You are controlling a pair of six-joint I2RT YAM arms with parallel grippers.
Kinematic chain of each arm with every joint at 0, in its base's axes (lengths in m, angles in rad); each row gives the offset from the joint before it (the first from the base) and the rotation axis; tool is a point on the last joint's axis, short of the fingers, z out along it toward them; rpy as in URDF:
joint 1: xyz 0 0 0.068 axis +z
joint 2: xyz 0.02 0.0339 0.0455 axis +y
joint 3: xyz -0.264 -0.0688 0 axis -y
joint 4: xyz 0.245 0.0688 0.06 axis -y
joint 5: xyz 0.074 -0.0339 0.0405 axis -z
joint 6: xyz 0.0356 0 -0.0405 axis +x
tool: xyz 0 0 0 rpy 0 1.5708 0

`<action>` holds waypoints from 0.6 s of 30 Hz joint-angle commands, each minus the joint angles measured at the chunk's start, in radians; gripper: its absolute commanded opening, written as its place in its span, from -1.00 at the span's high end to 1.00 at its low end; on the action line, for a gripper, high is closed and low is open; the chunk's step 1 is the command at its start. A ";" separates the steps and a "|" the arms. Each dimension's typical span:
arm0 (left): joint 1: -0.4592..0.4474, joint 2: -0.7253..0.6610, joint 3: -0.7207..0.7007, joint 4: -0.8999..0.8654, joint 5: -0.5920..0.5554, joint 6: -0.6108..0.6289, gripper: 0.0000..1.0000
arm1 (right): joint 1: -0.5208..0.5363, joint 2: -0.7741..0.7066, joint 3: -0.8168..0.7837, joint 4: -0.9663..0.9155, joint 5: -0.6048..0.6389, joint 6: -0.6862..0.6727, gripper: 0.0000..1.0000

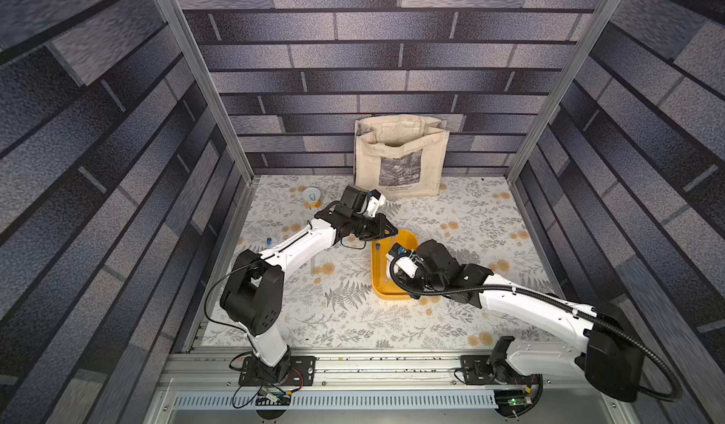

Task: Wipe the exteriors of test tubes
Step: Wipe the dirt from the test tube.

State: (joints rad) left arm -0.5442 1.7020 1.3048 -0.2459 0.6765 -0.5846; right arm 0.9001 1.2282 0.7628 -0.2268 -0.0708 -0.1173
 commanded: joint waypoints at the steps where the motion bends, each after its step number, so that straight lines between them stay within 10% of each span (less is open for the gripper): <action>1: 0.005 -0.043 -0.015 0.013 0.002 -0.005 0.64 | 0.023 -0.022 -0.026 0.035 0.031 0.047 1.00; 18: -0.003 -0.041 -0.019 0.020 0.009 -0.013 0.63 | -0.166 0.090 0.133 -0.005 -0.023 0.032 1.00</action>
State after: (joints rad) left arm -0.5446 1.6939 1.2961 -0.2386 0.6769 -0.5850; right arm 0.7692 1.2984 0.8528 -0.2211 -0.0612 -0.0834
